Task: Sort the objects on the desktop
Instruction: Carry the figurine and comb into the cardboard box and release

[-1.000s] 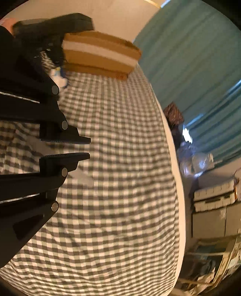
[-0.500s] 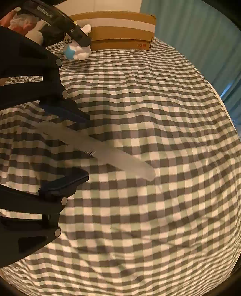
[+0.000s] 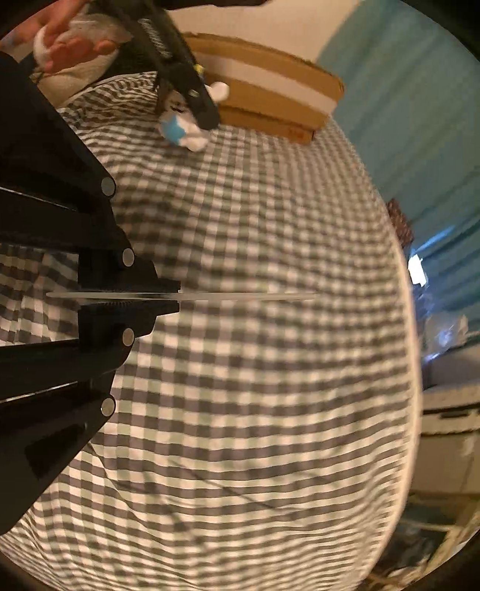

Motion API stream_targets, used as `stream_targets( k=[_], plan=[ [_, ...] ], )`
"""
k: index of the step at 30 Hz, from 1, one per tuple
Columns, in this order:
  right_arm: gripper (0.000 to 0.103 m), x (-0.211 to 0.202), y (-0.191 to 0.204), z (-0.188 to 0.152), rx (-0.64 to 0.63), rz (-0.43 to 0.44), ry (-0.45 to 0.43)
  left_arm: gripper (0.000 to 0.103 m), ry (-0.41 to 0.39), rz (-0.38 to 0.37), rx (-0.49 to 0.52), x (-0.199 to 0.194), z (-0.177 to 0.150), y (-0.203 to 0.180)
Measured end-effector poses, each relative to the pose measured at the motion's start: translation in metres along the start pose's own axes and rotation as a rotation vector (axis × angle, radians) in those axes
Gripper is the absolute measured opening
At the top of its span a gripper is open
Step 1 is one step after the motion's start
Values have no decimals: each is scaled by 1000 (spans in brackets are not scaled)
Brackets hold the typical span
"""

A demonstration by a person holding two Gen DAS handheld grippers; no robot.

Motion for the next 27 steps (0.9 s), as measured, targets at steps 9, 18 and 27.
stream_targets(
  k=[9,18,27],
  plan=[
    [4,-22,51,5,-136,44,-49,44,-142,-8,-115,-38,26,36],
    [4,-48,190,57,-348,173,-169,44,-334,15,-314,-90,63,120],
    [4,11,309,83,-480,291,-122,44,-346,176,-548,-78,57,235]
  ],
)
Point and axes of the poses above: each gripper's, at about its wrist camera, not at the fingertips, and x roughly the way its jaws point, y to its left, z to its top, the point moved 4 cm from there along x, roughly the way its jaws point, and after that the axes turned 12 degrees about z, right-handed, at the moved point
